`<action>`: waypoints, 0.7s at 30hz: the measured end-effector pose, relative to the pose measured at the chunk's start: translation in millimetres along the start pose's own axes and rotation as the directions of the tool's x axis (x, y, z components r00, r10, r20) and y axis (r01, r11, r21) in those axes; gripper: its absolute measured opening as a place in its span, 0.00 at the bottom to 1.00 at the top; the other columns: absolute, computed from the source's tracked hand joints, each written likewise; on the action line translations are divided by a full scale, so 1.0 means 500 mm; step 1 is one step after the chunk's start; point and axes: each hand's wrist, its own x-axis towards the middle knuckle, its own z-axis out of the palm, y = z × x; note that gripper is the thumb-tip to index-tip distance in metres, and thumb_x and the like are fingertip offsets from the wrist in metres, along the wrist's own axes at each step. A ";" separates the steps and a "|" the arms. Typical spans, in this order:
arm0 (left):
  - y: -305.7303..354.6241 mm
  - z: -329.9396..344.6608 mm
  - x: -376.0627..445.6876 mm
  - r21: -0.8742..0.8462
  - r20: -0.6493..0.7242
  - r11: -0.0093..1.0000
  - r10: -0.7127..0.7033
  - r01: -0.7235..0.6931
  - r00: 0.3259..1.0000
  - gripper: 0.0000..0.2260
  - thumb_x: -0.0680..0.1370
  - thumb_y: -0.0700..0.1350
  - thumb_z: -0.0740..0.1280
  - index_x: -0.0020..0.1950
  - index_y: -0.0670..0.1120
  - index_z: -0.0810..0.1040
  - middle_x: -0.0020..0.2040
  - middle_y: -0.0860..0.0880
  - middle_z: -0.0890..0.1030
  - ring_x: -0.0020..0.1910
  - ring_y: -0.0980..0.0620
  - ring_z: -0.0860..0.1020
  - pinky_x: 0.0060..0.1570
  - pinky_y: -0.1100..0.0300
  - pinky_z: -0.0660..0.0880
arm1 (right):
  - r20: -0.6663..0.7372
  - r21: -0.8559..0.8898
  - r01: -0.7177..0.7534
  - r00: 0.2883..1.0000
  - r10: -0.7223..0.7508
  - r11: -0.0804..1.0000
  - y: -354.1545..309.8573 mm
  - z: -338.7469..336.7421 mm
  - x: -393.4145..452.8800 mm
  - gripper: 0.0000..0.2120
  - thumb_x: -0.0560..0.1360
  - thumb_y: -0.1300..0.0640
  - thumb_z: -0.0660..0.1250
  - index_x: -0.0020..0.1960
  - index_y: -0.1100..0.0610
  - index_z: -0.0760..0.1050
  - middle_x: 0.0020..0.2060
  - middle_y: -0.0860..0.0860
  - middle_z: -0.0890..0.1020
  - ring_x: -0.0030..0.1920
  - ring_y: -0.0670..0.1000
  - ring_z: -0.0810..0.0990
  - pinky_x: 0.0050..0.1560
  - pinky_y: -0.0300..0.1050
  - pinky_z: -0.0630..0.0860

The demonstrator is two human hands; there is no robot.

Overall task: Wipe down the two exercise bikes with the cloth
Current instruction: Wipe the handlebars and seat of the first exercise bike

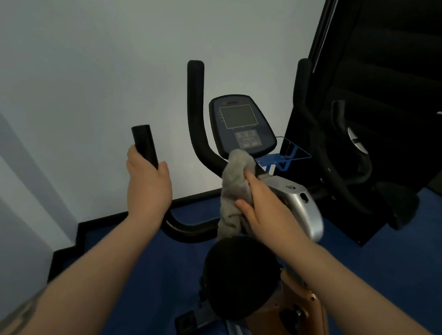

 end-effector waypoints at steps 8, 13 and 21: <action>-0.008 -0.003 0.007 0.010 0.004 1.000 0.027 -0.027 1.000 0.24 0.82 0.44 0.58 0.76 0.46 0.55 0.67 0.40 0.70 0.55 0.41 0.76 0.54 0.44 0.76 | -0.053 -0.053 -0.165 0.985 0.162 0.985 -0.014 0.003 0.052 0.20 0.79 0.35 0.52 0.58 0.49 0.70 0.46 0.48 0.81 0.46 0.49 0.78 0.46 0.49 0.74; -0.010 -0.005 0.005 -0.030 0.019 0.999 0.017 -0.017 1.000 0.23 0.82 0.44 0.58 0.76 0.48 0.56 0.64 0.39 0.72 0.54 0.39 0.77 0.53 0.39 0.77 | -0.045 -0.053 -0.037 0.998 0.034 0.998 0.022 -0.009 -0.033 0.19 0.78 0.38 0.53 0.62 0.46 0.67 0.55 0.47 0.77 0.57 0.48 0.75 0.57 0.49 0.72; -0.009 -0.004 0.004 -0.018 0.012 1.000 0.011 -0.011 1.000 0.24 0.82 0.44 0.58 0.76 0.47 0.55 0.65 0.38 0.71 0.55 0.39 0.77 0.53 0.39 0.77 | -0.114 -0.194 -0.207 0.976 0.187 0.959 -0.005 0.013 0.008 0.22 0.82 0.42 0.47 0.59 0.54 0.72 0.49 0.54 0.81 0.54 0.55 0.77 0.58 0.52 0.71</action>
